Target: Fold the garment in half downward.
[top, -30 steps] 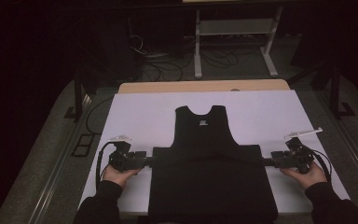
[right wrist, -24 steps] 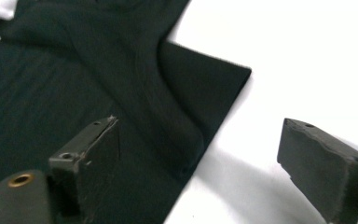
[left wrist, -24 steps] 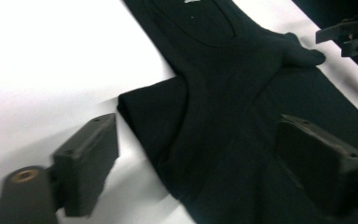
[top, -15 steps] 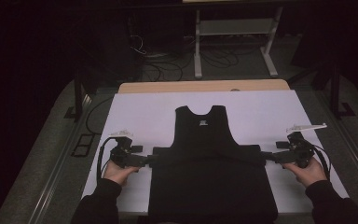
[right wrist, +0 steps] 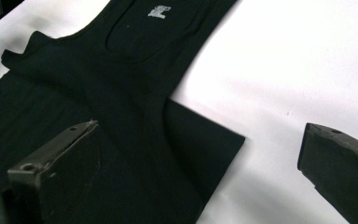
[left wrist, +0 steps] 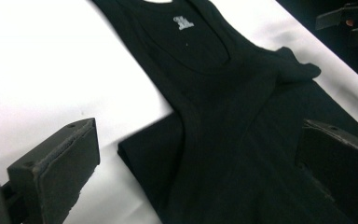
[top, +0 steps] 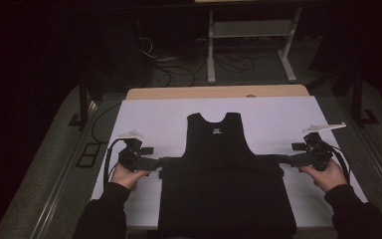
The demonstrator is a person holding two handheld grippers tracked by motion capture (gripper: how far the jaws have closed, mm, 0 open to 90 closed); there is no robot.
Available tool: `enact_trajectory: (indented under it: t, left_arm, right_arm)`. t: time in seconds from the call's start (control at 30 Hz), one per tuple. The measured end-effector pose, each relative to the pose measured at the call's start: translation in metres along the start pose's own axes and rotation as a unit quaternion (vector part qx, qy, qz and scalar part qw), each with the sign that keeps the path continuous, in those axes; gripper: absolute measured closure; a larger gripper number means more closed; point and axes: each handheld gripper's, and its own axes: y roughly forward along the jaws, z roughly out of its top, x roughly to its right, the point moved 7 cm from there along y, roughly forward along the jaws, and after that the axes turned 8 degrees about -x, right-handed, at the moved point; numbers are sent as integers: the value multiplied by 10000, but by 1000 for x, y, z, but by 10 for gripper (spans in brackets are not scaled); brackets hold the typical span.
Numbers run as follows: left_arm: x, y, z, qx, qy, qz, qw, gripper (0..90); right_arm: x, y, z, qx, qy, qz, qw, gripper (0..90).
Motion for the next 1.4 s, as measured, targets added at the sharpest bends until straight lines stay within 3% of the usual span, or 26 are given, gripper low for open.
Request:
enact_trajectory:
  t: [0.17,0.63,1.4]
  left_arm:
    - [2,-1,12,-96,130,42,9999,0]
    - [4,1,52,50,348,93,9993,0]
    - [-1,4,91,34,473,132,9988,0]
  right_arm:
    - [1,-5,13,85,-27,-65,9999,0]
    - [4,-17,62,285,-140,-113,9994,0]
    - [7,-15,90,221,-296,-163,9992,0]
